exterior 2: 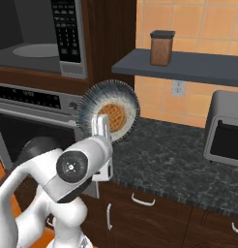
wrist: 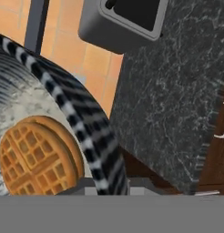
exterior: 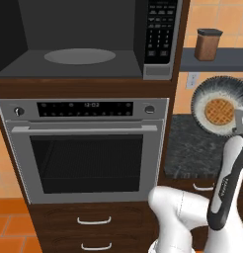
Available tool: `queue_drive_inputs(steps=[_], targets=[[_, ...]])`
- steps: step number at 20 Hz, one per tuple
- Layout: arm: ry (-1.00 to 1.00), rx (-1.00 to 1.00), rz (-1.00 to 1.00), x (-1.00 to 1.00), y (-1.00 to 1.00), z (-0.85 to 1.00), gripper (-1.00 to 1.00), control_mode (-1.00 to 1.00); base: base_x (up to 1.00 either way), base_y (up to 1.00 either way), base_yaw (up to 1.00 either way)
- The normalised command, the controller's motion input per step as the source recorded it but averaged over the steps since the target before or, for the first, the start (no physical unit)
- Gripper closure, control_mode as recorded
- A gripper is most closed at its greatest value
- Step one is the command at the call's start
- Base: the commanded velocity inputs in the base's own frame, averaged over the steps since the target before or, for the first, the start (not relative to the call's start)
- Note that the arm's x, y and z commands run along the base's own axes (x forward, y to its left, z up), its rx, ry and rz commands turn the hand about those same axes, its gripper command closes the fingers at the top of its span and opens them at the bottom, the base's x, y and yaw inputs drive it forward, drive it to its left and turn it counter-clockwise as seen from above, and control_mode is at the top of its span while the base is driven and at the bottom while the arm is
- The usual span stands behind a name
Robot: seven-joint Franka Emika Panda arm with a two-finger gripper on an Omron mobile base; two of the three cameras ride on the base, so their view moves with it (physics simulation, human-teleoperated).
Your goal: Open the microwave, place the bowl with waffle inside the microwave, then close the microwave door and turn it on.
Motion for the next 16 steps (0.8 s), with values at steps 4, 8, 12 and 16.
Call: queue_drive_inputs(steps=[4, 8, 12, 16], targets=[[0.0, -0.04, 0.02, -0.53, 1.0, 0.7, 1.0, -1.0, 0.0, 0.0, 0.0], [0.01, 0.0, 0.02, -0.23, 1.0, 0.55, 1.0, -1.0, 0.0, 0.0, 0.0], [0.06, 0.0, 0.05, 0.0, 1.0, 0.35, 1.0, -1.0, 0.0, 0.0, 0.0], [0.1, 0.04, 0.02, 0.23, 1.0, 0.2, 1.0, -1.0, 0.0, 0.0, 0.0]])
